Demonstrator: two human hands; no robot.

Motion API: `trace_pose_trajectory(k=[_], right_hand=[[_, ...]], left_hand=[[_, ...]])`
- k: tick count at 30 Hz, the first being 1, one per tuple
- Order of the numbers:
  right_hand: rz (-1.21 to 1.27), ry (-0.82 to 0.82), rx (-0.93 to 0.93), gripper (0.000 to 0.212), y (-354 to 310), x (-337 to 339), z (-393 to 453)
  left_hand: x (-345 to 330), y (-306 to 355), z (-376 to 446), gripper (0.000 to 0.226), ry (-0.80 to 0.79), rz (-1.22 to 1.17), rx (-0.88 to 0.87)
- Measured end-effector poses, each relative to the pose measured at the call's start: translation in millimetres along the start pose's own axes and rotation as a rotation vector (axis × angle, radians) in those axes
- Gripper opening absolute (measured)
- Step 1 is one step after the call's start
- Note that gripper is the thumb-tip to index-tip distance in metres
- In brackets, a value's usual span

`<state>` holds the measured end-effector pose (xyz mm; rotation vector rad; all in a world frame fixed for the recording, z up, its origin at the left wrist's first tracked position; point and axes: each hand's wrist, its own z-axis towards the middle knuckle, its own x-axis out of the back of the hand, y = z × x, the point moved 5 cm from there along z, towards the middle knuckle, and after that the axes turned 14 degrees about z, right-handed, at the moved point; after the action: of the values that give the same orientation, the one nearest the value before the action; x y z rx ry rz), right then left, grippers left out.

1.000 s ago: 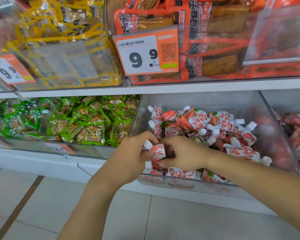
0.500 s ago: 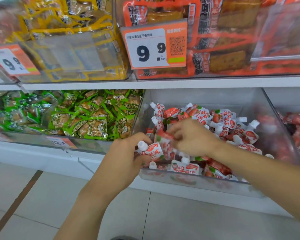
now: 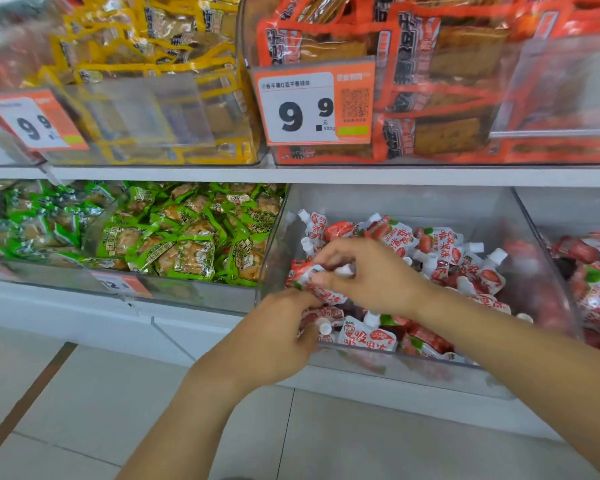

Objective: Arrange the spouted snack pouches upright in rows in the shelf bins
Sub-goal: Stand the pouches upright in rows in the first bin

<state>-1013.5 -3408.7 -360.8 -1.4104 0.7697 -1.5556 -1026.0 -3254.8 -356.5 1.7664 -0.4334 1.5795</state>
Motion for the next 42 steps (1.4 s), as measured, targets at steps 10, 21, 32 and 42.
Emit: trace_pose_trajectory(k=[10,21,32,42], right_hand=[[-0.244,-0.404,0.211,0.061,-16.8,-16.0,-18.0],[-0.552,-0.515,0.449,0.009,-19.3,-54.4,-7.6],[-0.175,-0.364,0.265,0.019,-15.2,-27.6,2.1],[0.047,-0.334,0.025,0.057,2.7,-12.8,-2.0]], left_hand=[[17.1,-12.8,-32.6,0.037,0.024,0.168,0.140],[-4.0,-21.4,-49.2,0.023,0.292,0.039,0.108],[11.8,-18.9,-45.6,0.028,0.446,-0.111,0.136],[-9.1,-14.7,-20.6,0.018,0.319,0.030,0.100]])
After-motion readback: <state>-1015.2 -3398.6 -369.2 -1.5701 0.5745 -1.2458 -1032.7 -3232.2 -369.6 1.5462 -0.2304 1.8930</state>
